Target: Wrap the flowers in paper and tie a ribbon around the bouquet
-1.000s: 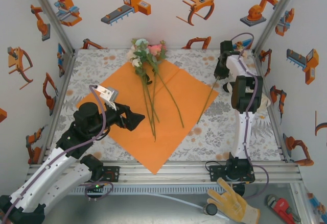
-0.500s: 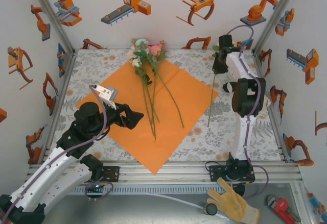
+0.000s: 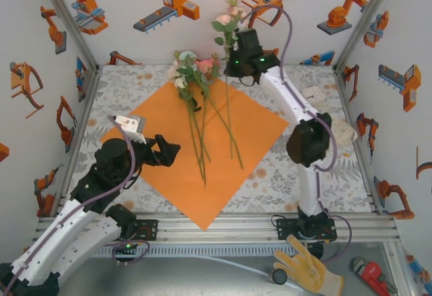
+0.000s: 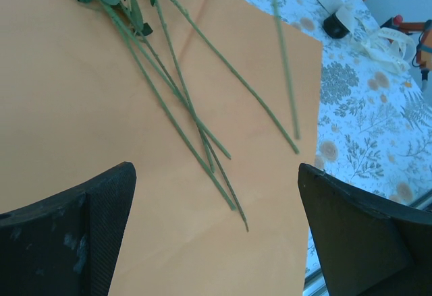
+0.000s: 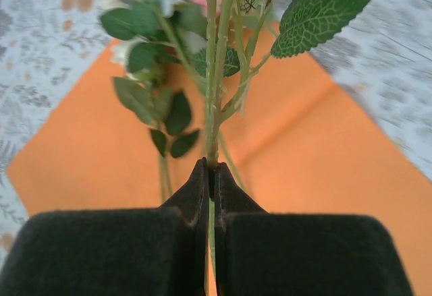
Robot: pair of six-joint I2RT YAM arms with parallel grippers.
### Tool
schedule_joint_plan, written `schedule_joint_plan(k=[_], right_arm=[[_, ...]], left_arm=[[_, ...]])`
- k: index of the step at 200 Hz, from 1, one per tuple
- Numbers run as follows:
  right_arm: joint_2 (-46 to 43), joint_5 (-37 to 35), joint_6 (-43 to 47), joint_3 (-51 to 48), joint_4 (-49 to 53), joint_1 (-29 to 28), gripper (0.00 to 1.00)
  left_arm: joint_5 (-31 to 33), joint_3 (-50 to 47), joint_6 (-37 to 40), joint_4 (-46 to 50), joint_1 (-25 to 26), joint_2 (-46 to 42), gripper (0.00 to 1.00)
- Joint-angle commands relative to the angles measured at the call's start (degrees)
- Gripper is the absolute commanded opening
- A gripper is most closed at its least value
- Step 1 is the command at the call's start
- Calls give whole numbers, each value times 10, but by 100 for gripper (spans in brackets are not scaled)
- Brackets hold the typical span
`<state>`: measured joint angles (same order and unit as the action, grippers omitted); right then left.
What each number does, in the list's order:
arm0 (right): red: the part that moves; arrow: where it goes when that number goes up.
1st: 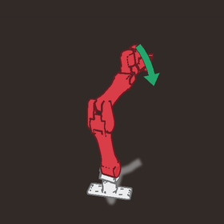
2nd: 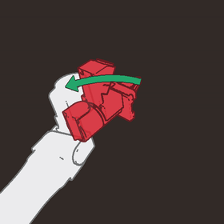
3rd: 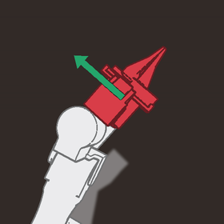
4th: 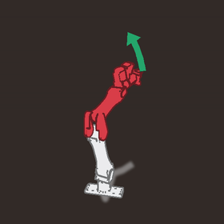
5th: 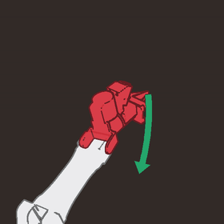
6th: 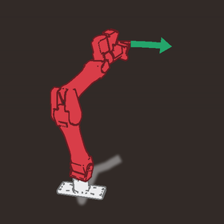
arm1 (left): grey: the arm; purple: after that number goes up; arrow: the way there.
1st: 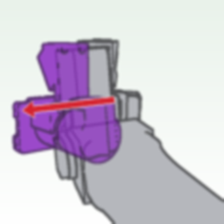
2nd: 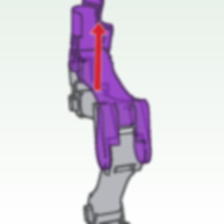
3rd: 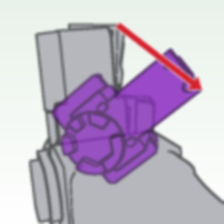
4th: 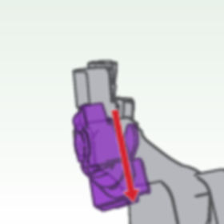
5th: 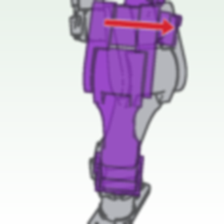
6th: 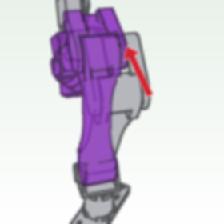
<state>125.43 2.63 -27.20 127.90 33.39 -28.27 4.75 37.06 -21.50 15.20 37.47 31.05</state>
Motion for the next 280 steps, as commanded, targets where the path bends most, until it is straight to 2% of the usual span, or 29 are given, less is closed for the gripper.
schedule_joint_plan(k=[1,17,41,68,92,136,173,212,228,259,280], right_arm=[[104,6,-29,101,-13,-37,0],[189,-7,-25,201,-9,-54,0],[268,-12,-21,275,-18,-59,0],[277,8,-60,224,-68,-63,0],[273,3,-77,195,-68,-67,16],[215,2,-71,155,-63,-67,38],[142,-18,-47,117,-45,-67,46],[47,-26,-3,79,8,-67,49],[-44,-18,22,-10,2,-73,49],[-299,-14,129,-361,-125,-125,53],[-438,-49,232,-533,-137,-191,54]], left_arm=[[16,7,-13,16,3,-13,97],[21,6,-13,21,2,-22,97],[28,5,-10,35,2,-39,97],[48,0,1,50,1,-55,97],[50,-4,5,48,1,-58,97],[43,-9,-1,38,1,-48,97],[37,-5,-5,34,1,-41,97],[69,10,-32,60,1,-25,97],[87,22,-58,88,1,-9,97],[100,35,-86,124,-1,15,97],[107,35,-90,130,-2,17,97]])
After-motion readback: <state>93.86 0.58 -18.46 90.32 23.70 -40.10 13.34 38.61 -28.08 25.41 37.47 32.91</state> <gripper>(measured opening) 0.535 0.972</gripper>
